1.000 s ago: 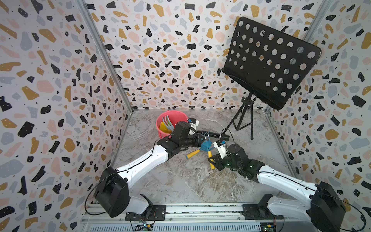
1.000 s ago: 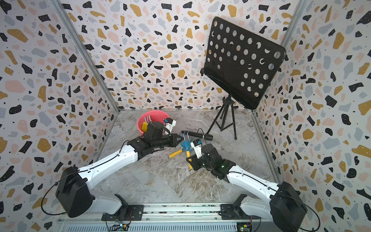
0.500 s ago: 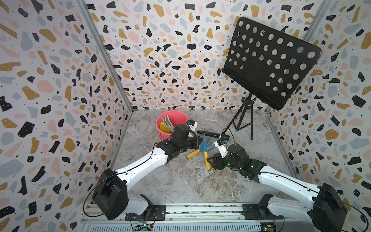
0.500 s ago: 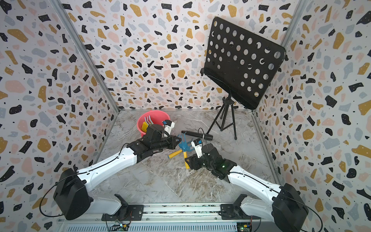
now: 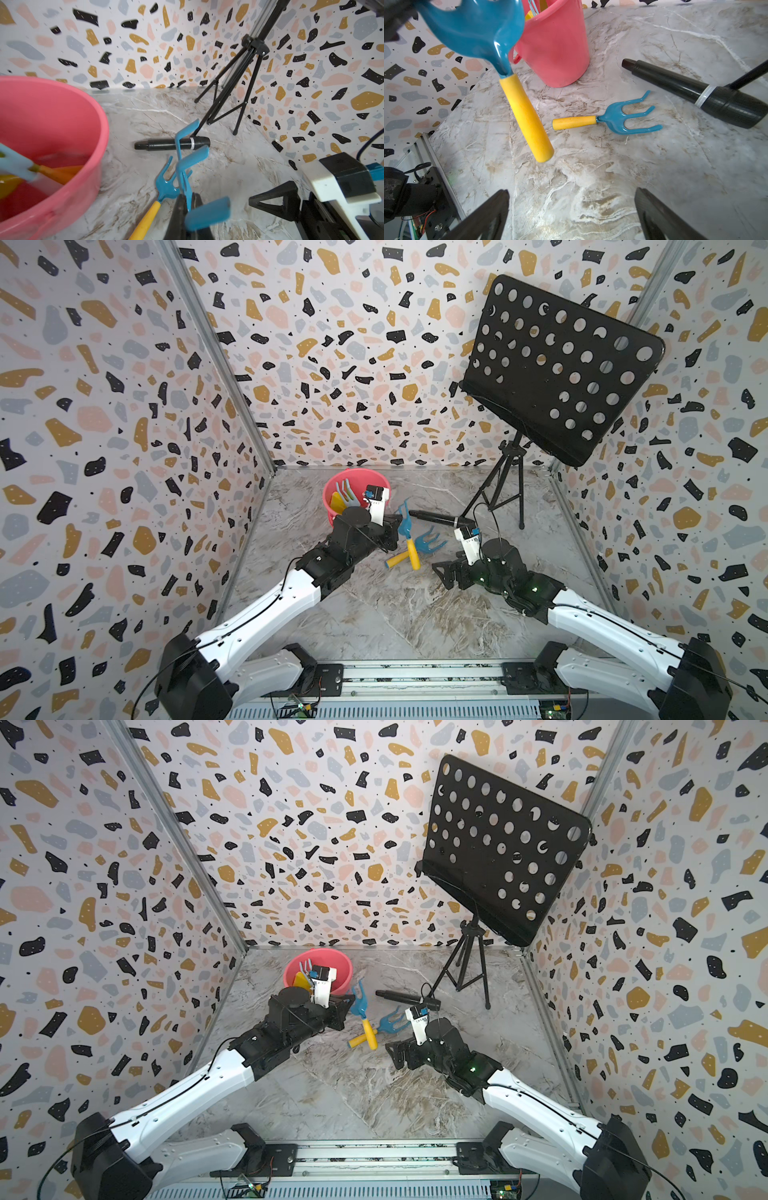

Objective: Organize the gardening tools
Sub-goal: Place the gardening tool in the container.

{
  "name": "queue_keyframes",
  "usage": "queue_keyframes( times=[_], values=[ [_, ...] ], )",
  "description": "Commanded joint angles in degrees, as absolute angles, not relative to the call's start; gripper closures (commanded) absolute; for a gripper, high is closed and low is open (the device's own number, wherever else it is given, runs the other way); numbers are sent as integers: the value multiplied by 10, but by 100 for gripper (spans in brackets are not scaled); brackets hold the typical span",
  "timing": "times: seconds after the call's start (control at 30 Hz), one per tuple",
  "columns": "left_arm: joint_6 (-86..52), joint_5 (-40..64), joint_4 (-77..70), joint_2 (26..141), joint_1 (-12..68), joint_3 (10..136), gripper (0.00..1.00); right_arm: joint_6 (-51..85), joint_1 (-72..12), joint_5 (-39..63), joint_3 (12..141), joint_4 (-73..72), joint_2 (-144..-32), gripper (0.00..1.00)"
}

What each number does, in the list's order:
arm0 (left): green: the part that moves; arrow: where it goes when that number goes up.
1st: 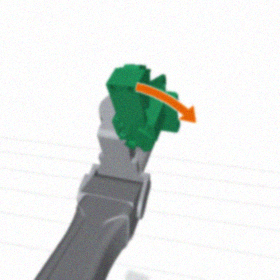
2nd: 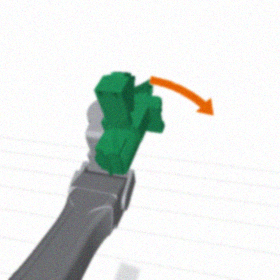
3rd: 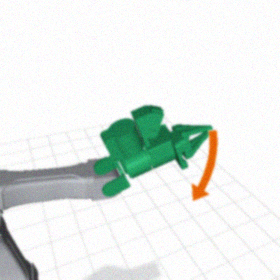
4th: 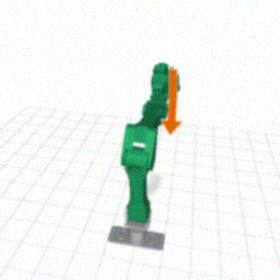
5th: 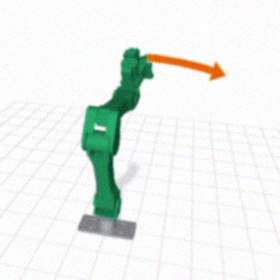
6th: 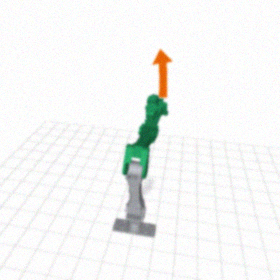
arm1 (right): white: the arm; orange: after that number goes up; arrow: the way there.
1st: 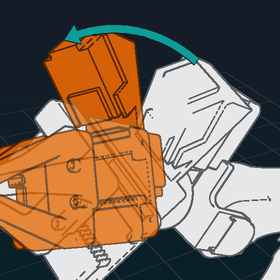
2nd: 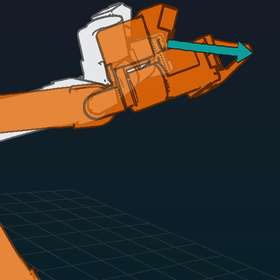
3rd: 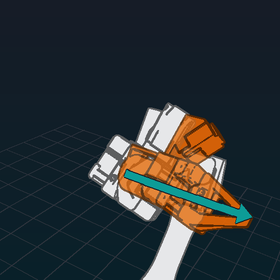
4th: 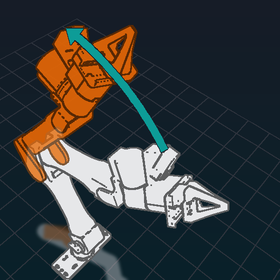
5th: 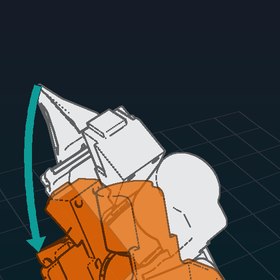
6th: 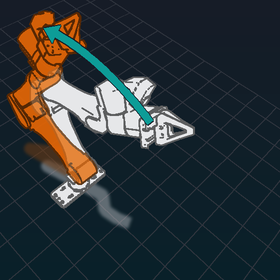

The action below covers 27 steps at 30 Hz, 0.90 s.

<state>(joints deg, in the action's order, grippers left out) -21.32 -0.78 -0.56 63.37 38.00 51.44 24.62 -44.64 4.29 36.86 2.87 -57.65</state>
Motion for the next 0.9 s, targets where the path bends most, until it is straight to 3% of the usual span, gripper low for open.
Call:
queue_keyframes(
  times=[0.0,0.37,0.87],
  values=[
    [-152,-86,-61,594,376,511,100,251,-449,16,368,47,-562,0],
    [-41,-147,-133,588,303,572,100,261,-449,4,374,58,-575,0],
    [63,-145,-255,736,260,632,100,258,-449,0,389,72,-586,0]
  ],
)
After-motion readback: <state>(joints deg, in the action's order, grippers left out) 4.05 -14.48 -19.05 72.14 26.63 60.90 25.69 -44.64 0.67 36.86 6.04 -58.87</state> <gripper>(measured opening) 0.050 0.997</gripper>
